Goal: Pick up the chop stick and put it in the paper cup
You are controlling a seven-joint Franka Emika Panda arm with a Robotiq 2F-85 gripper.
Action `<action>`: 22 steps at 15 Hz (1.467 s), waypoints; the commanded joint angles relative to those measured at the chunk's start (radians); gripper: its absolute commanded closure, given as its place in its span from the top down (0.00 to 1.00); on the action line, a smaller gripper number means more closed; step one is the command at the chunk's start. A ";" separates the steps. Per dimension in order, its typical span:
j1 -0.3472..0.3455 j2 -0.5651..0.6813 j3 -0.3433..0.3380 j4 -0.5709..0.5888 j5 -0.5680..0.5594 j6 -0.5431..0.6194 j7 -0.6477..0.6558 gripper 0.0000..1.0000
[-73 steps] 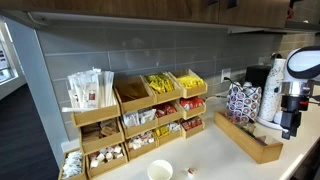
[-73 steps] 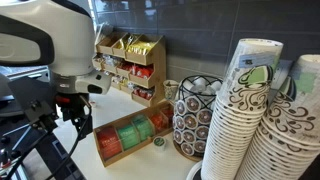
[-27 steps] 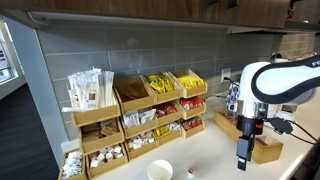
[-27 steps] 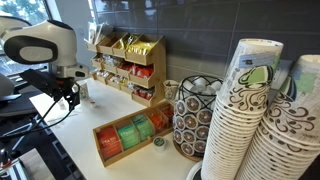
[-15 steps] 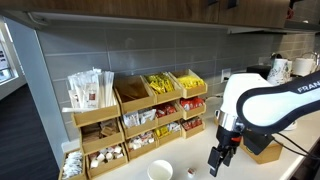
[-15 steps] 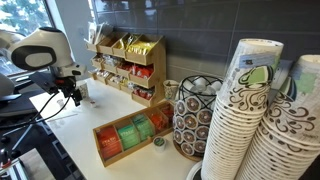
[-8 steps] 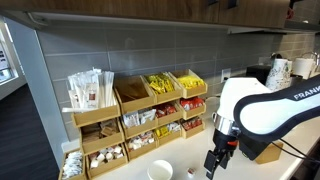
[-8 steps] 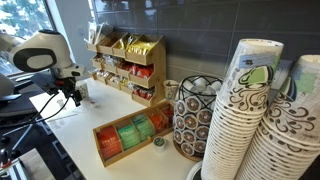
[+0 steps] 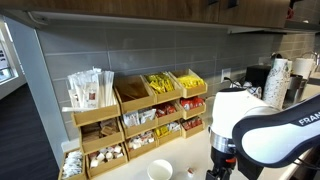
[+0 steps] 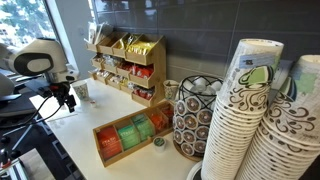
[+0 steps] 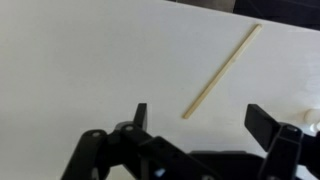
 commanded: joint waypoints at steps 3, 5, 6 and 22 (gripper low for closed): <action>0.005 0.065 0.057 0.005 -0.043 0.056 0.166 1.00; 0.000 0.079 0.072 0.005 -0.058 0.083 0.229 1.00; -0.003 0.087 0.077 0.007 -0.068 0.092 0.257 1.00; 0.006 0.169 0.087 0.028 -0.056 0.065 0.445 1.00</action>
